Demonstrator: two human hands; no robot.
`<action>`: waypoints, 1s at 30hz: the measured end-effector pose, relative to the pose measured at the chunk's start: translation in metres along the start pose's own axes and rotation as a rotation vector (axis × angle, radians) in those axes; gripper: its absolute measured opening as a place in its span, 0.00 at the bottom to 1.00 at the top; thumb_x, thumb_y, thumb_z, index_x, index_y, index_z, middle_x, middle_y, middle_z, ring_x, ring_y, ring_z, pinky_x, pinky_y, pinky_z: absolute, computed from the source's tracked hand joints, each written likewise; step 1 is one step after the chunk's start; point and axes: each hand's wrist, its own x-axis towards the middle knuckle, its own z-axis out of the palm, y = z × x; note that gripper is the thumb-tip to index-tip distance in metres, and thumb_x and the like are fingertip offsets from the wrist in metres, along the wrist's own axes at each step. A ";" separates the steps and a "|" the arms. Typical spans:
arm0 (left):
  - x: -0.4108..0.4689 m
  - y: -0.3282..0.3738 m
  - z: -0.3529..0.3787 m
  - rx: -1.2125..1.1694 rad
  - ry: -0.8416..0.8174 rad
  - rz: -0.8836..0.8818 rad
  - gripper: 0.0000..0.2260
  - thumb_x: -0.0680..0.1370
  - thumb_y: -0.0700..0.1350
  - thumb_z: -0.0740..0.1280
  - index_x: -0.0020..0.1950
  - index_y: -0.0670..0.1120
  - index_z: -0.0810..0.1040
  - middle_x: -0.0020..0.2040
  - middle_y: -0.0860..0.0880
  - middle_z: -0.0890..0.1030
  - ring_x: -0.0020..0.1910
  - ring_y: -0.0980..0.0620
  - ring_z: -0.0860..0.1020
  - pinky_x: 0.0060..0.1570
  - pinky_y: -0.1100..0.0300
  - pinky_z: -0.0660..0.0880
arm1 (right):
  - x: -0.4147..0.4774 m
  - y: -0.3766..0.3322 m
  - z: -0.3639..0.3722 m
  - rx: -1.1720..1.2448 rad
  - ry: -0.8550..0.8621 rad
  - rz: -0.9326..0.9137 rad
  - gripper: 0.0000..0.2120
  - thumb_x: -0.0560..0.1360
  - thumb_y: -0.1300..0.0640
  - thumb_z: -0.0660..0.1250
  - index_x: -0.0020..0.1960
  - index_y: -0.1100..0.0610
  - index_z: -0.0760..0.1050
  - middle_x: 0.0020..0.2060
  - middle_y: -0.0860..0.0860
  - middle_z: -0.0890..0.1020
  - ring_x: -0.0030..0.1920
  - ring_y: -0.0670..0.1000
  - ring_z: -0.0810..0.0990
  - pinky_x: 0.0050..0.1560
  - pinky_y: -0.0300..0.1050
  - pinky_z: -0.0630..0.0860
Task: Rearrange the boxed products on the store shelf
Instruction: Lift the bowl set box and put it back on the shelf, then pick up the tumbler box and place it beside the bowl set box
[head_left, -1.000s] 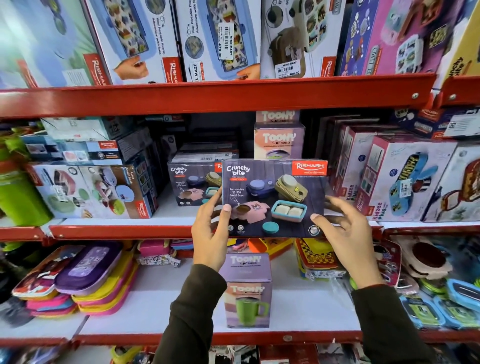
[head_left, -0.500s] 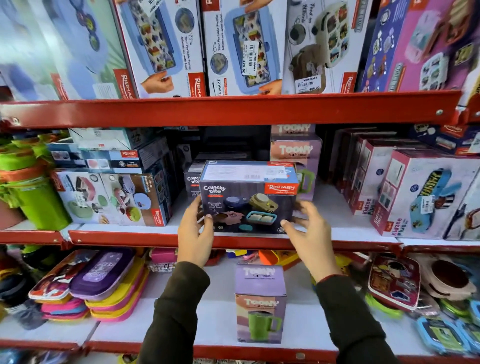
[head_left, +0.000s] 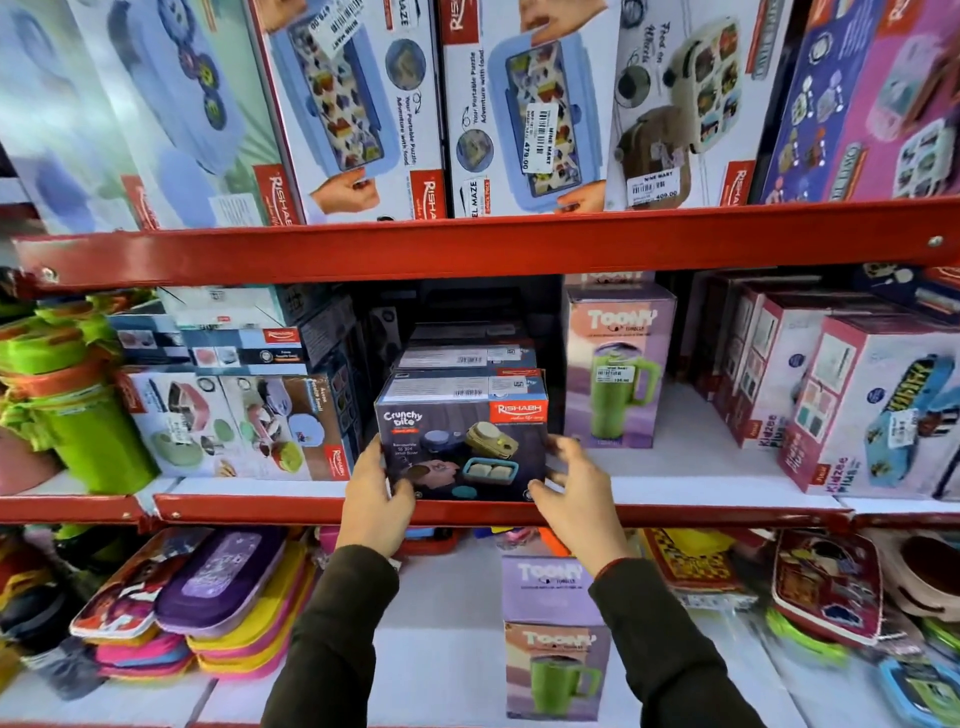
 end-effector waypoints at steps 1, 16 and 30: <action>0.001 -0.002 0.000 0.005 -0.002 0.000 0.25 0.78 0.32 0.65 0.75 0.45 0.68 0.69 0.47 0.76 0.68 0.49 0.73 0.69 0.57 0.65 | 0.000 0.001 0.001 0.004 -0.002 0.008 0.26 0.76 0.69 0.70 0.71 0.56 0.72 0.67 0.56 0.82 0.68 0.55 0.81 0.69 0.56 0.78; -0.064 -0.026 0.027 0.144 0.448 0.227 0.35 0.67 0.27 0.66 0.73 0.49 0.70 0.68 0.44 0.72 0.72 0.45 0.67 0.73 0.54 0.63 | -0.055 0.039 -0.029 0.056 0.306 -0.183 0.19 0.76 0.71 0.67 0.60 0.53 0.81 0.50 0.51 0.83 0.46 0.47 0.82 0.45 0.35 0.80; -0.152 -0.095 0.139 0.064 -0.413 -0.278 0.30 0.78 0.33 0.65 0.80 0.42 0.62 0.69 0.38 0.77 0.68 0.38 0.77 0.67 0.56 0.73 | -0.128 0.176 -0.013 0.053 -0.206 0.428 0.31 0.78 0.74 0.67 0.77 0.58 0.67 0.69 0.54 0.74 0.72 0.62 0.75 0.52 0.34 0.81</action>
